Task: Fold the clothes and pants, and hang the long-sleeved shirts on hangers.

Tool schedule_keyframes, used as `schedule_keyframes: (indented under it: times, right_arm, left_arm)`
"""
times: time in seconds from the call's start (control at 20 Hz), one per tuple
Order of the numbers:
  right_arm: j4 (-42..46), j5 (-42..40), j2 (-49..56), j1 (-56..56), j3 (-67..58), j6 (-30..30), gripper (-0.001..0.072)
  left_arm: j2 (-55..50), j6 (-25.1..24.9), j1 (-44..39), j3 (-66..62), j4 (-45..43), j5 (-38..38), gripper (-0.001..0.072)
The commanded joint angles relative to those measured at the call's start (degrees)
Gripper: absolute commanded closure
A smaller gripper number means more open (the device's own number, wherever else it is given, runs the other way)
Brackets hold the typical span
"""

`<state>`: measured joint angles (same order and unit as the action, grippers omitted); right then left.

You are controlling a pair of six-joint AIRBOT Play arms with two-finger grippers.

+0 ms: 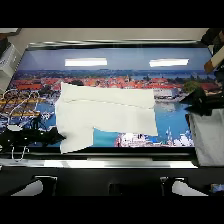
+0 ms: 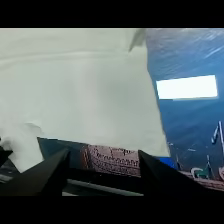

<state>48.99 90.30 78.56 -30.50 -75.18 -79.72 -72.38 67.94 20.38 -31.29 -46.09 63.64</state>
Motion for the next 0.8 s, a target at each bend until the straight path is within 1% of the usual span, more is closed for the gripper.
schedule_keyframes:
  times: [0.0, 0.1, 0.25, 0.35, 0.5, 0.6, 0.75]
  right_arm:
    - [0.44, -2.95, 3.04, -0.61, 10.19, 3.08, 0.0136]
    - [2.82, -7.26, 4.2, 0.02, 16.17, 4.94, 0.0137]
    - [2.73, -10.84, 4.7, 0.04, 22.18, 8.94, 0.0138]
    - [2.12, -12.9, 4.7, 0.07, 24.92, 9.75, 0.014]
    - [-0.74, -14.82, 4.7, 0.07, 27.76, 11.87, 0.0141]
    - [-2.95, -15.76, 4.7, 0.07, 29.7, 12.92, 0.0156]
    - [-3.85, -16.17, 4.7, 0.13, 31.56, 14.03, 0.0165]
  left_arm:
    - [0.04, -0.04, -0.04, 0.02, 2.38, 0.09, 0.0691]
    - [0.04, -0.04, -0.04, 0.02, 3.72, -0.15, 0.0691]
    - [0.04, -0.04, -0.04, 0.02, 3.96, -0.22, 0.0691]
    - [0.04, -0.04, -0.04, 0.02, 3.93, -0.28, 0.0691]
    - [0.04, 0.15, -0.07, 0.02, 4.15, -0.28, 0.0691]
    - [0.04, 0.15, -0.07, 0.02, 4.17, -0.28, 0.0691]
    - [0.04, 0.15, -0.07, 0.02, 4.17, -0.28, 0.0691]
